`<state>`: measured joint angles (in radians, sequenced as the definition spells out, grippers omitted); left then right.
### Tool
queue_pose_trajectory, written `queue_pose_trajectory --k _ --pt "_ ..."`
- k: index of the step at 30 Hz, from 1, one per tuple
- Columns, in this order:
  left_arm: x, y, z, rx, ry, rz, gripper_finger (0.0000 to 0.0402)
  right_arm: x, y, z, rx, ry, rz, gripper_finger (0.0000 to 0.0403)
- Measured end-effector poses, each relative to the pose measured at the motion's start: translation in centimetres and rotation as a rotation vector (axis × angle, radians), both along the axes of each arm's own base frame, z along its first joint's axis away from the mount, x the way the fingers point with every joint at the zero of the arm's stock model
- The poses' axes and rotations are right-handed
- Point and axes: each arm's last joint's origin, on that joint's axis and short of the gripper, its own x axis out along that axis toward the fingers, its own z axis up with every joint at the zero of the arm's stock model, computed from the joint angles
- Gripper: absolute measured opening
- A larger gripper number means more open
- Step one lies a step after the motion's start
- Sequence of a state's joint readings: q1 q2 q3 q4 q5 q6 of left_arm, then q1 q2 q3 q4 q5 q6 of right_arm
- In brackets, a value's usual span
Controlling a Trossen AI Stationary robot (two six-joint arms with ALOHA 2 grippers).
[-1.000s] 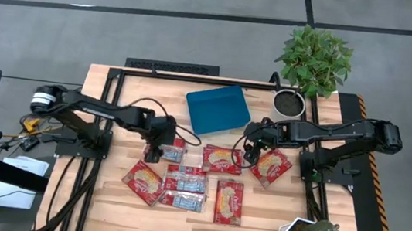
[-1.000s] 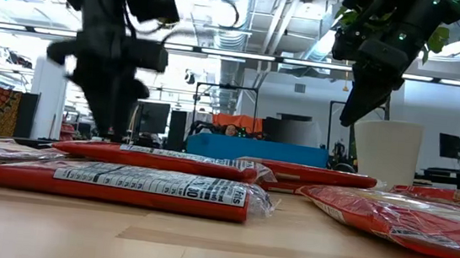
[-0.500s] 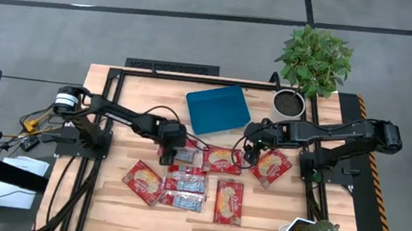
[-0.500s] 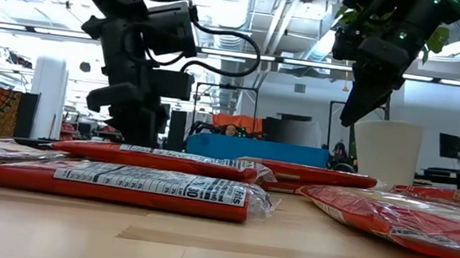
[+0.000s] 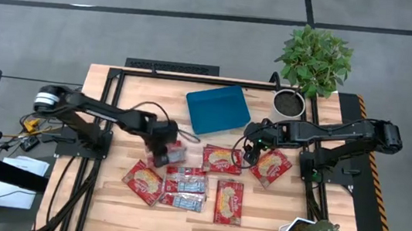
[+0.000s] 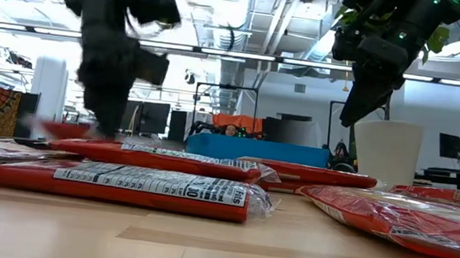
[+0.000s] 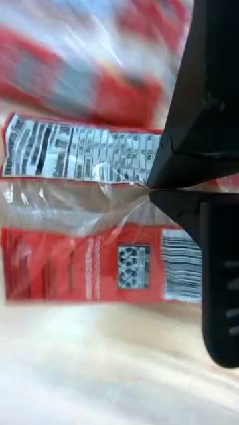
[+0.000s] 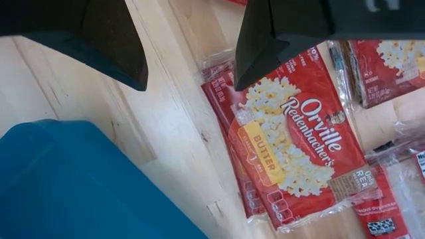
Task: Sort popcorn bags into baskets
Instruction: Put the red popcorn bag into the blue bin
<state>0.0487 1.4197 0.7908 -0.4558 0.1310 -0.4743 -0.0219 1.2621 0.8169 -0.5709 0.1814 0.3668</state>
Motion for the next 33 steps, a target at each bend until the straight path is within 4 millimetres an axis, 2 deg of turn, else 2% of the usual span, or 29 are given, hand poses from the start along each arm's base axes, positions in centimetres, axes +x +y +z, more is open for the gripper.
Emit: queue_pose_trajectory --k 7,11,15,22,27,31,33 --pt "-2.5 0.5 5.5 -0.013 -0.238 0.346 0.0001 0.0 0.0 0.0 0.000 -0.004 0.001 0.0249" --pt "-3.0 1.8 7.5 0.018 -0.402 0.563 0.0001 0.0 0.0 0.0 0.000 -0.002 0.001 0.0249" --pt "-2.5 3.5 8.6 0.016 -0.551 0.719 0.0001 0.0 0.0 0.0 0.000 -0.002 0.000 0.0249" --pt "-0.2 6.4 7.9 -0.026 -0.686 0.894 0.0000 0.0 0.0 0.0 0.001 0.000 -0.001 0.0249" --pt "2.0 8.1 7.0 -0.014 -0.678 0.944 0.0000 0.0 0.0 0.0 0.001 -0.005 -0.002 0.0249" --pt "4.5 9.5 7.5 0.034 -0.661 0.909 0.0000 0.0 0.0 0.0 0.002 -0.007 -0.004 0.0249" --pt "5.5 10.0 8.2 0.038 -0.633 0.821 0.0000 0.0 0.0 0.0 0.003 -0.004 -0.005 0.0249"
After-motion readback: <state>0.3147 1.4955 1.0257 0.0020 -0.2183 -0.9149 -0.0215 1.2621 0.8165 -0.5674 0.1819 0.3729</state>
